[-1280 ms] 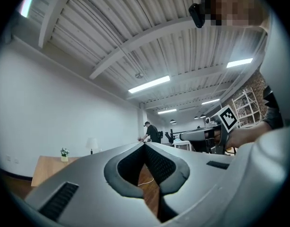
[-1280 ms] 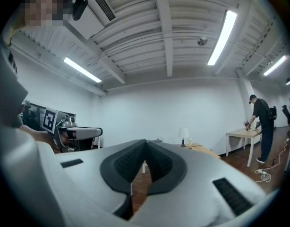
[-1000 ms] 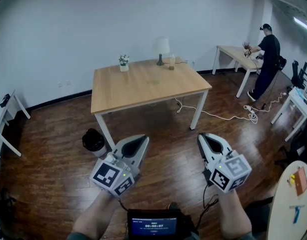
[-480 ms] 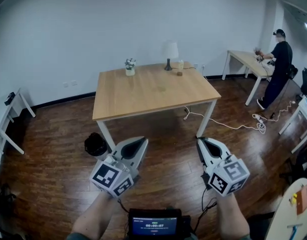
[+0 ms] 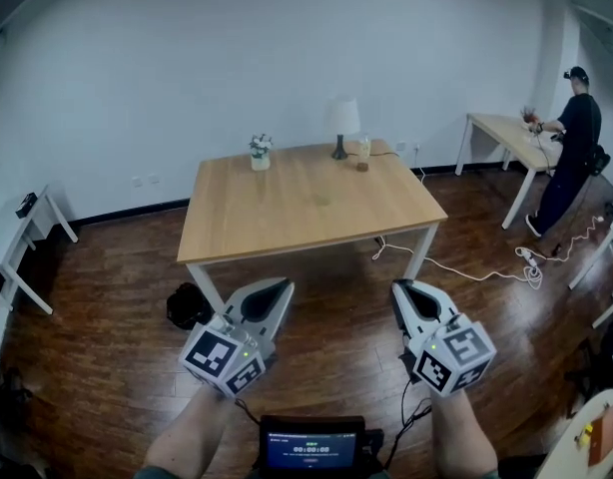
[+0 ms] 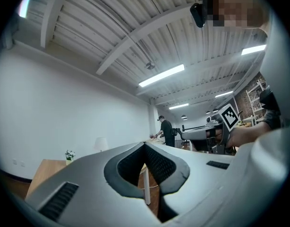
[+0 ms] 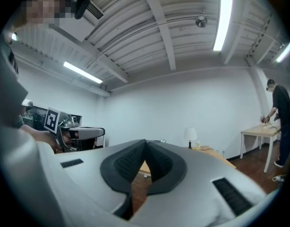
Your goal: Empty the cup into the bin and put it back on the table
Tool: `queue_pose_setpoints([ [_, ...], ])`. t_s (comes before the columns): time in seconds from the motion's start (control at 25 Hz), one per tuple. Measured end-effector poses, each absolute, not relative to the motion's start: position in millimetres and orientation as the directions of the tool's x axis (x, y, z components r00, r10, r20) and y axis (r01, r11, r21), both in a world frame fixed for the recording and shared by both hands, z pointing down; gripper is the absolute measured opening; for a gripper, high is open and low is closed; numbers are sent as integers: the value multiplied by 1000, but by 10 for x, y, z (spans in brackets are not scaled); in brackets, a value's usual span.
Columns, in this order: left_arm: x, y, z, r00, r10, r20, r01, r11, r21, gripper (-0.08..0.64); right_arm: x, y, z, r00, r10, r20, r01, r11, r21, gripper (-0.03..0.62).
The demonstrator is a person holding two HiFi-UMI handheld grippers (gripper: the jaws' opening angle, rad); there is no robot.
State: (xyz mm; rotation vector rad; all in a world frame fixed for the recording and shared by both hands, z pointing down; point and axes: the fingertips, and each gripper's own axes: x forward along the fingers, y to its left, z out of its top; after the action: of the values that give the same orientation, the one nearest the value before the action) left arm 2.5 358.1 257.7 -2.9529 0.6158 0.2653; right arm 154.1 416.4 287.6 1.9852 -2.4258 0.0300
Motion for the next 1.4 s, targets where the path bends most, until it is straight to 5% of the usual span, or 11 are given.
queue_pose_setpoints([
  [1.4, 1059, 1289, 2612, 948, -252, -195, -269, -961, -64, 5, 2485, 1726, 3037, -147, -987, 63, -988, 144, -58, 4],
])
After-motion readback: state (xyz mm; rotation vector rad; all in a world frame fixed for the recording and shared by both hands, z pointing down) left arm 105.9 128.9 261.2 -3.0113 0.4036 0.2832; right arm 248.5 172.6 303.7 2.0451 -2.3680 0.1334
